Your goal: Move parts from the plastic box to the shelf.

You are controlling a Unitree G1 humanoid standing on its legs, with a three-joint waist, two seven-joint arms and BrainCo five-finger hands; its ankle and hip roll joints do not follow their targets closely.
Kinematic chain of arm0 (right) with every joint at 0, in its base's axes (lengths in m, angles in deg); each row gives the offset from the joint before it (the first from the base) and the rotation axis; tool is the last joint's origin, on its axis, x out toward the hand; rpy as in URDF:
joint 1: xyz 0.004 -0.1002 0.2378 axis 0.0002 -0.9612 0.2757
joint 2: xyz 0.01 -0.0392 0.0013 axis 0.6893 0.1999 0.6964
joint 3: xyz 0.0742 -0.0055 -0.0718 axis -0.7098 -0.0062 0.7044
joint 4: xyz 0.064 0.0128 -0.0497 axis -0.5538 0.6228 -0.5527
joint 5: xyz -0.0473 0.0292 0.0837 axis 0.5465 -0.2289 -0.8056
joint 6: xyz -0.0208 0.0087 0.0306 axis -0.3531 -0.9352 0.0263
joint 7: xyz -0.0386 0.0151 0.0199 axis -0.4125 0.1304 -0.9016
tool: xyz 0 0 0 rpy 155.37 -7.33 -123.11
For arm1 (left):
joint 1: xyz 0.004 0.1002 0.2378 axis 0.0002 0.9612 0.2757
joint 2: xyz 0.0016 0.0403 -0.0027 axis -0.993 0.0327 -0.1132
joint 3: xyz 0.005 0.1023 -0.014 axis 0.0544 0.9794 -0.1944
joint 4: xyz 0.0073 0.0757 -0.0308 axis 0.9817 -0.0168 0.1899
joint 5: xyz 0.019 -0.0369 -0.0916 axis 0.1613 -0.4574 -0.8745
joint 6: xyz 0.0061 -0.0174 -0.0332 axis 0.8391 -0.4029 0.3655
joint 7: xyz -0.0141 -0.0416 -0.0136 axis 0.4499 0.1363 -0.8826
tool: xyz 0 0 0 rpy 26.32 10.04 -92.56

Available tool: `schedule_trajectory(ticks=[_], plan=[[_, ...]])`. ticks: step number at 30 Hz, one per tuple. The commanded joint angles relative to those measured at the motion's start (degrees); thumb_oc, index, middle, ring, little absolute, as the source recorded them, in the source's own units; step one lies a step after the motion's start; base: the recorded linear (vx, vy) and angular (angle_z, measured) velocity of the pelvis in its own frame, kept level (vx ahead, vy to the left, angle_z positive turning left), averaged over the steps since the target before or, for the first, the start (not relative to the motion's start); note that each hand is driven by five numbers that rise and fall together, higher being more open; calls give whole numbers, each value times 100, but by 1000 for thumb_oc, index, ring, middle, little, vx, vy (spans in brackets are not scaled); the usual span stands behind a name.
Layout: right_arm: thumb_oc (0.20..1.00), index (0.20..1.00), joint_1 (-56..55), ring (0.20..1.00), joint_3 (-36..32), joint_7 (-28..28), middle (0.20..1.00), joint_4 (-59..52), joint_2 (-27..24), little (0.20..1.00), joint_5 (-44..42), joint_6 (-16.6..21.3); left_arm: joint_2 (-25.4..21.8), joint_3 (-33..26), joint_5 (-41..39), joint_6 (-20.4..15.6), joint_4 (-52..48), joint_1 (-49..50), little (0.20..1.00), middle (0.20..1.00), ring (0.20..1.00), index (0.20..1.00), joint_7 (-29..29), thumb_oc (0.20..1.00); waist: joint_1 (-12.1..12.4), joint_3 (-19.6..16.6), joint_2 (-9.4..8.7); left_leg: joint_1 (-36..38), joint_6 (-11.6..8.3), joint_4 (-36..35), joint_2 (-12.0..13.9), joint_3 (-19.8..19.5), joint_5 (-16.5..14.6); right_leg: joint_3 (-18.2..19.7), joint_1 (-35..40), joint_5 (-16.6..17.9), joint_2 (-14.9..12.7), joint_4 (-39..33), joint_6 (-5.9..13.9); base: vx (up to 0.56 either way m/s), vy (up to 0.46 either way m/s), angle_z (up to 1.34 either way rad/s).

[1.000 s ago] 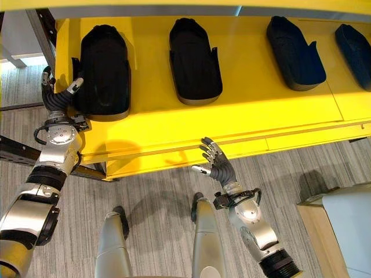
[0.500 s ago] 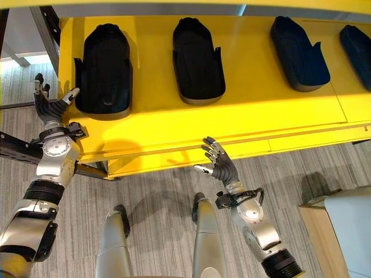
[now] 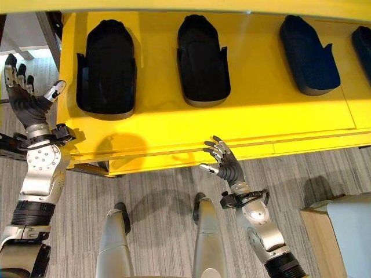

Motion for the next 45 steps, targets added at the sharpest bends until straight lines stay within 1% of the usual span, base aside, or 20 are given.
schedule_trajectory(ticks=[1, 4, 6, 8, 9, 11, 12, 13, 14, 15, 16, 19, 22, 23, 24, 28, 30, 37, 41, 45], plan=[[1000, 1000, 22, 1000, -133, 120, 1000, -472, -170, 1000, -50, 238, -393, -174, 1369, -76, -414, 57, 1000, 1000, 1000, 1000, -101, 1000, 111, 25, 50, -63, 155, -296, 121, 131, 215, 54, 328, 125, -175, -402, 93, 0, 0, 0], [1000, 1000, 28, 1000, -206, 153, 1000, -513, -197, 1000, -42, 262, -748, -164, 2263, 21, -1027, 497, 1000, 1000, 1000, 1000, 58, 1000, 167, 71, 42, -49, 165, -290, 107, 126, 203, 41, 354, 119, -183, -406, 104, -7, -4, 2], [1000, 1000, 21, 1000, -207, 165, 1000, -522, -205, 1000, -37, 274, -842, -145, 2456, 27, -1155, 573, 1000, 1000, 1000, 1000, 118, 1000, 169, 77, 42, -47, 166, -296, 106, 127, 203, 40, 357, 119, -187, -408, 108, -4, -3, 2], [1000, 1000, 5, 1000, -245, 160, 1000, -525, -212, 1000, 0, 278, -1032, -110, 2837, 60, -1386, 759, 1000, 1000, 1000, 1000, 256, 1000, 190, 102, 31, -33, 166, -303, 103, 126, 202, 44, 381, 126, -187, -425, 116, 0, 0, 0], [1000, 1000, 0, 1000, -268, 158, 1000, -541, -255, 1000, 33, 294, -1233, -72, 3212, 69, -1526, 879, 1000, 1000, 1000, 1000, 303, 1000, 198, 127, 29, -34, 167, -302, 105, 122, 201, 41, 387, 149, -198, -436, 126, 0, 0, 0], [1000, 1000, -5, 1000, -284, 150, 1000, -560, -264, 1000, 50, 303, -1333, -52, 3369, 67, -1633, 960, 1000, 1000, 1000, 1000, 341, 1000, 205, 139, 19, -43, 173, -326, 102, 120, 233, 35, 380, 181, -199, -462, 129, -51, 2, 0], [1000, 1000, -20, 1000, -308, 152, 1000, -576, -283, 1000, 71, 309, -1442, -38, 3528, 75, -1696, 1056, 1000, 1000, 1000, 1000, 386, 1000, 217, 195, 18, -96, 207, -338, 93, 131, 367, 22, 332, 299, -209, -488, 95, 0, 0, 0], [1000, 1000, -28, 1000, -339, 164, 1000, -582, -305, 1000, 87, 308, -1533, -16, 3662, 69, -1747, 1142, 1000, 1000, 1000, 1000, 458, 1000, 217, 176, 24, -31, 176, -344, 106, 118, 242, 32, 383, 188, -203, -470, 133, -3, -4, 5], [1000, 1000, -53, 1000, -351, 170, 1000, -599, -307, 1000, 103, 307, -1574, -21, 3698, 48, -1820, 1255, 1000, 1000, 1000, 1000, 507, 1000, 221, 195, 16, -10, 171, -328, 110, 122, 214, 42, 406, 157, -196, -457, 136, -9, -3, 5], [1000, 1000, -72, 1000, -374, 166, 1000, -603, -315, 1000, 120, 315, -1641, -13, 3760, 45, -1855, 1347, 1000, 1000, 1000, 1000, 559, 1000, 229, 241, 9, -69, 208, -359, 97, 131, 372, 25, 355, 293, -209, -502, 99, -6, -9, 7], [1000, 1000, -91, 1000, -408, 146, 1000, -622, -334, 1000, 148, 319, -1738, 98, 3925, 83, -1803, 1518, 1000, 1000, 1000, 1000, 657, 1000, 217, 247, 2, 10, 169, -325, 116, 115, 224, 45, 433, 149, -193, -468, 136, -11, -7, 3], [1000, 1000, -107, 1000, -428, 149, 1000, -635, -341, 1000, 142, 320, -1810, 203, 4102, 123, -1694, 1563, 1000, 1000, 1000, 1000, 726, 1000, 218, 268, 3, 35, 172, -320, 109, 127, 217, 45, 448, 143, -186, -464, 134, 26, -6, 1], [1000, 1000, -131, 1000, -464, 165, 1000, -659, -356, 1000, 160, 318, -1835, 376, 4301, 191, -1478, 1604, 1000, 1000, 1000, 1000, 795, 1000, 200, 285, -12, 51, 180, -348, 106, 133, 245, 56, 460, 175, -183, -494, 135, -29, 4, 0], [1000, 1000, -129, 1000, -458, 168, 1000, -668, -358, 1000, 160, 322, -1854, 442, 4407, 227, -1423, 1574, 1000, 1000, 1000, 1000, 810, 1000, 191, 329, -23, -4, 212, -355, 99, 147, 371, 43, 418, 286, -190, -516, 101, 0, 0, 0], [1000, 1000, -133, 1000, -466, 155, 1000, -666, -347, 1000, 161, 323, -1818, 515, 4391, 212, -1348, 1569, 1000, 1000, 1000, 1000, 834, 1000, 190, 311, -16, 65, 182, -332, 109, 134, 220, 51, 473, 149, -183, -470, 138, 0, 0, 0], [1000, 1000, -135, 1000, -493, 141, 1000, -673, -347, 1000, 167, 316, -1747, 610, 4448, 267, -1144, 1593, 1000, 1000, 1000, 1000, 894, 1000, 190, 352, -23, 61, 182, -288, 109, 134, 207, 52, 476, 123, -185, -429, 132, 22, -1, 1], [1000, 1000, -159, 1000, -539, 141, 1000, -674, -335, 1000, 175, 308, -1627, 630, 4475, 340, -1028, 1668, 1000, 1000, 1000, 1000, 955, 1000, 176, 369, -27, 64, 186, -267, 112, 142, 200, 54, 483, 126, -181, -433, 128, 0, 0, 0], [1000, 1000, -161, 1000, -589, 137, 1000, -710, -342, 1000, 164, 285, -1435, 689, 4442, 398, -802, 1721, 1000, 1000, 1000, 1000, 1029, 1000, 174, 399, -20, 69, 188, -259, 113, 139, 199, 55, 480, 126, -166, -427, 120, 0, 0, 0], [1000, 1000, -135, 1000, -585, 120, 1000, -711, -318, 1000, 160, 248, -1278, 841, 4463, 475, -527, 1678, 1000, 1000, 1000, 1000, 1118, 1000, 165, 425, -26, 59, 197, -227, 109, 129, 182, 53, 478, 114, -153, -397, 106, 0, 0, 0], [1000, 1000, -140, 1000, -580, 122, 1000, -701, -314, 1000, 163, 237, -1256, 893, 4476, 480, -412, 1696, 1000, 1000, 1000, 1000, 1144, 1000, 156, 429, -23, 50, 200, -206, 111, 144, 177, 65, 467, 118, -146, -382, 100, 0, 0, 0]])
